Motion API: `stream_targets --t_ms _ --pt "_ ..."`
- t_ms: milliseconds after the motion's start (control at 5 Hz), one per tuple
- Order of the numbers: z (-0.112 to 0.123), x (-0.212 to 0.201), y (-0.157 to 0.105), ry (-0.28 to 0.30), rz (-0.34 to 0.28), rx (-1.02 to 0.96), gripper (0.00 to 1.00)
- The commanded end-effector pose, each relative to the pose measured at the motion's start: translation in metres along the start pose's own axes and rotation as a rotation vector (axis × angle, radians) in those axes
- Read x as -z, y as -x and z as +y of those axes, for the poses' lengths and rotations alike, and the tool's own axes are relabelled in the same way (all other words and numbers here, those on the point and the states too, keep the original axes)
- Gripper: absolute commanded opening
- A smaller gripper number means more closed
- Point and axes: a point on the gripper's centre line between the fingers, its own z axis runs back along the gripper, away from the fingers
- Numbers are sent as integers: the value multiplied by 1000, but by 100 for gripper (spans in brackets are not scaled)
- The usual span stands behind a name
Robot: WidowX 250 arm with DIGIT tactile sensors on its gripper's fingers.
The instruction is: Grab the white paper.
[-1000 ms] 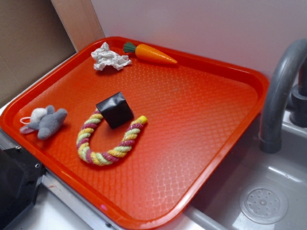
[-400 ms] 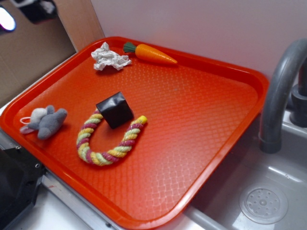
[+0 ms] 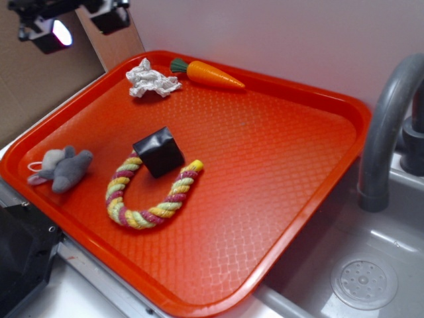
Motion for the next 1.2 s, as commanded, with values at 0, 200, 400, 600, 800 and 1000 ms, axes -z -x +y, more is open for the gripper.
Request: stream_targets --t_ms 0,200,400,600,800,1000 --pt "5 38 -31 -33 -91 -52 100" --pt "9 64 -42 -75 -61 -88 100" --pt "10 84 -49 -126 -52 -106 100" --pt "11 105 -52 -124 -32 -101 100" --pt "2 119 -47 -79 46 -46 100" --pt "-1 124 -41 -12 119 -71 100"
